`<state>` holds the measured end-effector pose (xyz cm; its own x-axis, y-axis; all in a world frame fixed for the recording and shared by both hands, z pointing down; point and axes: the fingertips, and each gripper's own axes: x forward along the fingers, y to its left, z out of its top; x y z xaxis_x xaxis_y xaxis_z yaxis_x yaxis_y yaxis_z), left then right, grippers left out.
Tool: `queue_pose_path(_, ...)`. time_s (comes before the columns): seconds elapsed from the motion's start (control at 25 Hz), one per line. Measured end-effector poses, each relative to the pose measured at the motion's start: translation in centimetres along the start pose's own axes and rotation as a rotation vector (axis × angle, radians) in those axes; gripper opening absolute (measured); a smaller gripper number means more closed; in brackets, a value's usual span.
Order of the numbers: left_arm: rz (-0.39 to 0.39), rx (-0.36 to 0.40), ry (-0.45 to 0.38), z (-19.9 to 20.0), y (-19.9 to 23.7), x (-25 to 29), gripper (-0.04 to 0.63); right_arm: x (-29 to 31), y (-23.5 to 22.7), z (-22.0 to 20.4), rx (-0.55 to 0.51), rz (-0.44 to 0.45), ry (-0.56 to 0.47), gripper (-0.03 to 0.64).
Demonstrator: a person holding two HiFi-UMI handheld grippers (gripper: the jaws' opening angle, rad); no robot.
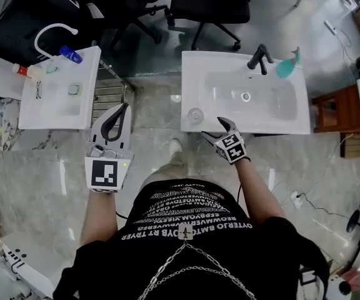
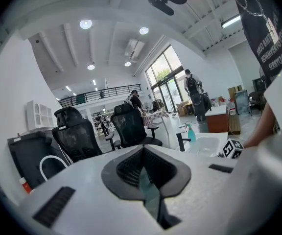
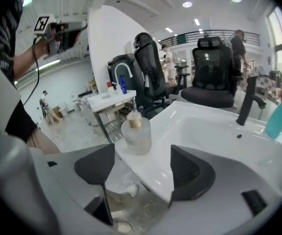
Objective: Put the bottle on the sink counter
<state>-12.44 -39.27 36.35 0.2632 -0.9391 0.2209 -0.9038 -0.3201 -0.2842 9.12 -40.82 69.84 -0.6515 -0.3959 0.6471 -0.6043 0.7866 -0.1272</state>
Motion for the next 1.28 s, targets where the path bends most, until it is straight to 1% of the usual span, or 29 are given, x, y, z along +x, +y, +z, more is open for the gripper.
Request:
queue_pose_path(0.04, -0.003, -0.003, -0.006, 0.3, -0.6, -0.3, 0.006, -2.2, -0.4, 0.7, 0.039, -0.019, -0.048, 0.319)
queue_pose_path(0.08, -0.006, -0.005, -0.013, 0.6, -1.2, -0.7, 0.006, -4.6, -0.9, 1.9, 0.074, -0.048, -0.114, 0.253)
queue_pose_path(0.12, -0.012, -0.008, -0.023, 1.0, -1.8, -1.0, 0.006, -7.2, -1.4, 3.3, 0.102, -0.083, -0.189, 0.178)
queue_pose_path(0.16, -0.02, -0.011, -0.035, 1.6, -2.6, -1.3, 0.006, -10.0, -1.7, 5.0, 0.118, -0.119, -0.265, 0.078)
queue_pose_path(0.2, -0.028, -0.013, -0.05, 2.1, -3.3, -1.7, 0.006, -12.7, -1.9, 6.7, 0.12, -0.15, -0.331, -0.005)
queue_pose_path(0.28, -0.043, -0.009, -0.078, 3.3, -4.9, -2.5, 0.006, -17.6, -1.7, 9.9, 0.08, -0.197, -0.424, -0.005)
queue_pose_path(0.36, -0.052, -0.004, -0.101, 4.3, -6.4, -3.4, 0.006, -21.9, -1.4, 12.5, 0.015, -0.253, -0.478, -0.006)
queue_pose_path(0.48, -0.055, -0.007, -0.117, 5.1, -8.5, -5.1, 0.006, -26.9, -0.6, 15.2, -0.058, -0.324, -0.526, -0.006)
queue_pose_path(0.56, -0.057, -0.009, -0.125, 5.3, -9.8, -6.6, 0.006, -29.3, 0.4, 16.0, -0.093, -0.348, -0.538, -0.006)
queue_pose_path(0.72, -0.056, -0.03, -0.115, 4.5, -11.4, -9.6, 0.006, -31.9, 3.2, 16.3, -0.117, -0.328, -0.532, -0.006)
queue_pose_path(0.88, -0.041, -0.039, -0.084, 3.0, -11.7, -11.5, 0.006, -32.6, 5.3, 17.0, -0.153, -0.312, -0.532, -0.006)
queue_pose_path(1.0, -0.04, -0.042, -0.081, 3.1, -12.1, -12.4, 0.006, -32.7, 6.1, 17.1, -0.156, -0.3, -0.523, -0.006)
queue_pose_path(1.16, -0.048, -0.034, -0.078, 3.7, -12.9, -13.4, 0.006, -33.4, 7.3, 16.9, -0.144, -0.263, -0.528, -0.006)
queue_pose_path(1.28, -0.056, -0.03, -0.084, 4.3, -13.2, -13.6, 0.006, -33.7, 7.9, 16.6, -0.148, -0.26, -0.515, -0.006)
